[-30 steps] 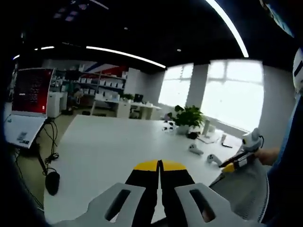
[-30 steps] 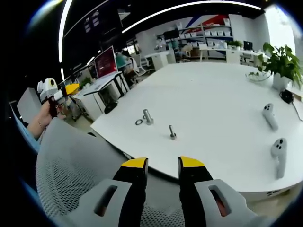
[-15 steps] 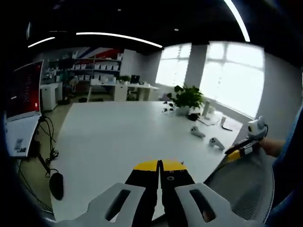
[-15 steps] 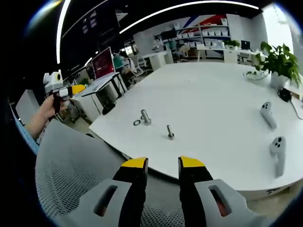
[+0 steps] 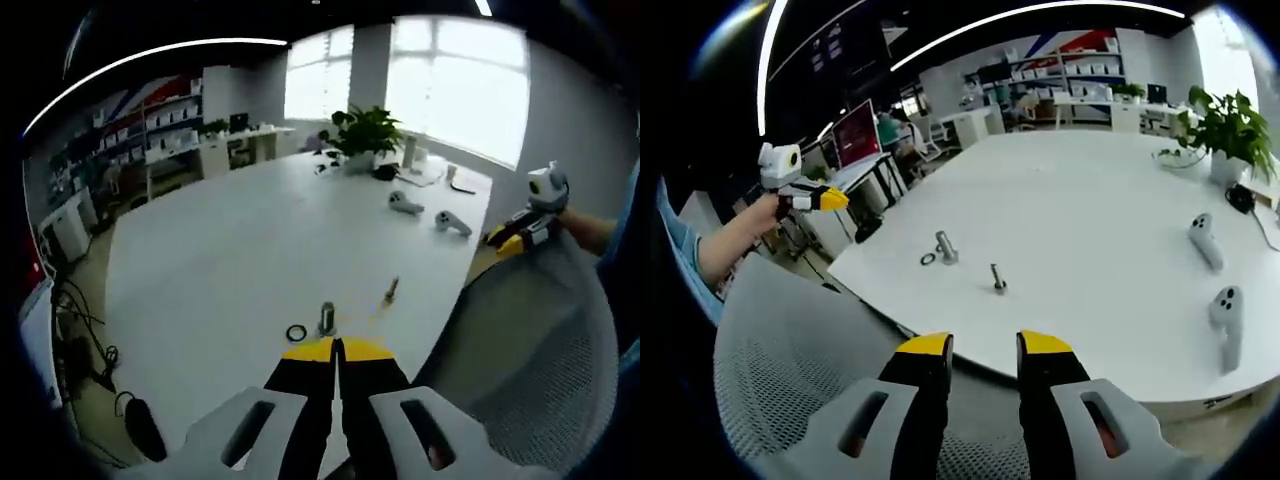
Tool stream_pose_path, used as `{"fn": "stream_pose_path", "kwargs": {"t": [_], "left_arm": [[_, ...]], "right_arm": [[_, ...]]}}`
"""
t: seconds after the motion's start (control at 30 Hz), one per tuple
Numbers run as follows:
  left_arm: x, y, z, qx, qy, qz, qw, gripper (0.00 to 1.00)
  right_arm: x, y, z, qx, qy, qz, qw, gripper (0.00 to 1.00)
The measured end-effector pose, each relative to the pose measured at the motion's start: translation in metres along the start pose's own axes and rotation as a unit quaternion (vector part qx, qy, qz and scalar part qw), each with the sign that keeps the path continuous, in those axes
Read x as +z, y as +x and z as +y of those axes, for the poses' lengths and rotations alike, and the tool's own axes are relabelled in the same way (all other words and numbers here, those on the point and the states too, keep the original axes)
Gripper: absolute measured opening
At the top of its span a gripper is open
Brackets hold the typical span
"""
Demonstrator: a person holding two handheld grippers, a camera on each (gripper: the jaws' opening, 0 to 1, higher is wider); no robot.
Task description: Place the washer onto the threaded stud by aligning its center hole with the stud, sliding it down to the base, and recovering from edge contact or off-axis alignment until the washer reaches the visible bottom stop.
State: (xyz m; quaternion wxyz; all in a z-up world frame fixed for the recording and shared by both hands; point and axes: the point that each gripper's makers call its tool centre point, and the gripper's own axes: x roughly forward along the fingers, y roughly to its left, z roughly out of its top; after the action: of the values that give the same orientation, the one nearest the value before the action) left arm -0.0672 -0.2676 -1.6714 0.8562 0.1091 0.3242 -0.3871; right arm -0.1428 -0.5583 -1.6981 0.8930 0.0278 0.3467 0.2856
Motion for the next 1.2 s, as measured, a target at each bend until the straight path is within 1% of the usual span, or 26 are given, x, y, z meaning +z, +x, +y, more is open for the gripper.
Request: {"fn": "stream_pose_path", "kwargs": {"t": [0.07, 0.17, 0.23, 0.3, 0.37, 0.4, 0.5, 0.53, 0.6, 0.63, 0.67, 0.73, 0.8, 0.87, 0.93, 0.97, 1.0, 1.03, 1.1, 1.13, 1.2], "left_arm": [[-0.006, 0.009, 0.004, -0.01, 0.006, 0.022, 0.9997, 0.0], [-0.013, 0.022, 0.007, -0.02, 0.022, 0.047, 0.9984, 0.0], [-0.019, 0.03, 0.009, -0.03, 0.037, 0.069, 0.9965, 0.0], [-0.022, 0.04, 0.011, -0.037, 0.049, 0.075, 0.9953, 0.0], [-0.029, 0.049, 0.014, -0.044, 0.048, 0.092, 0.9936, 0.09], [-0.031, 0.056, 0.015, -0.048, 0.058, 0.097, 0.9924, 0.11], [-0.04, 0.071, 0.02, -0.054, 0.063, 0.121, 0.9891, 0.17], [-0.044, 0.075, 0.02, -0.059, 0.06, 0.132, 0.9876, 0.2], [-0.052, 0.086, 0.018, -0.074, 0.052, 0.15, 0.9846, 0.3], [-0.055, 0.09, 0.02, -0.073, 0.051, 0.158, 0.9834, 0.32], [-0.063, 0.095, 0.022, -0.075, 0.058, 0.179, 0.9793, 0.33], [-0.072, 0.102, 0.025, -0.081, 0.071, 0.205, 0.9729, 0.34], [-0.076, 0.112, 0.029, -0.076, 0.088, 0.214, 0.97, 0.34], [-0.074, 0.12, 0.032, -0.065, 0.088, 0.21, 0.9716, 0.33], [-0.075, 0.129, 0.034, -0.065, 0.083, 0.212, 0.9716, 0.35], [-0.083, 0.132, 0.035, -0.065, 0.085, 0.232, 0.9668, 0.36], [-0.088, 0.134, 0.037, -0.063, 0.091, 0.247, 0.9628, 0.36], [-0.091, 0.137, 0.038, -0.062, 0.097, 0.25, 0.9614, 0.35], [-0.099, 0.143, 0.037, -0.066, 0.106, 0.274, 0.9535, 0.36], [-0.097, 0.147, 0.037, -0.065, 0.106, 0.267, 0.9555, 0.36], [-0.097, 0.152, 0.041, -0.065, 0.11, 0.269, 0.9548, 0.36]], "right_arm": [[0.0, 0.0, 0.0, 0.0, 0.0, 0.0, 1.0, 0.28], [0.0, 0.0, 0.0, 0.0, 0.0, 0.0, 1.0, 0.28], [0.0, 0.0, 0.0, 0.0, 0.0, -0.001, 1.0, 0.28], [0.001, 0.0, -0.001, -0.001, 0.001, -0.004, 1.0, 0.28], [0.001, 0.0, -0.001, -0.002, 0.002, -0.004, 1.0, 0.28], [0.001, 0.0, -0.001, -0.002, 0.003, -0.005, 1.0, 0.28], [0.001, 0.0, -0.001, -0.004, 0.004, -0.008, 1.0, 0.28], [0.002, 0.0, -0.002, -0.005, 0.004, -0.008, 0.9999, 0.28], [0.002, 0.0, -0.003, -0.006, 0.005, -0.008, 0.9999, 0.28], [0.002, 0.0, -0.003, -0.008, 0.006, -0.008, 0.9999, 0.27], [0.002, 0.0, -0.003, -0.009, 0.006, -0.009, 0.9999, 0.27], [0.001, 0.0, -0.003, -0.006, 0.005, -0.007, 0.9999, 0.26], [0.001, 0.001, -0.002, -0.005, 0.004, -0.005, 1.0, 0.26], [0.001, 0.0, -0.003, -0.008, 0.006, -0.007, 0.9999, 0.26], [0.003, 0.0, -0.004, -0.012, 0.011, -0.013, 0.9998, 0.26], [0.005, -0.002, -0.007, -0.021, 0.017, -0.023, 0.9994, 0.26], [0.007, -0.003, -0.009, -0.026, 0.021, -0.031, 0.999, 0.26], [0.007, -0.003, -0.009, -0.026, 0.022, -0.033, 0.9989, 0.26], [0.005, -0.002, -0.007, -0.02, 0.018, -0.023, 0.9994, 0.26], [0.005, -0.001, -0.006, -0.019, 0.016, -0.021, 0.9995, 0.26], [0.005, -0.001, -0.006, -0.018, 0.015, -0.021, 0.9995, 0.26]]}}
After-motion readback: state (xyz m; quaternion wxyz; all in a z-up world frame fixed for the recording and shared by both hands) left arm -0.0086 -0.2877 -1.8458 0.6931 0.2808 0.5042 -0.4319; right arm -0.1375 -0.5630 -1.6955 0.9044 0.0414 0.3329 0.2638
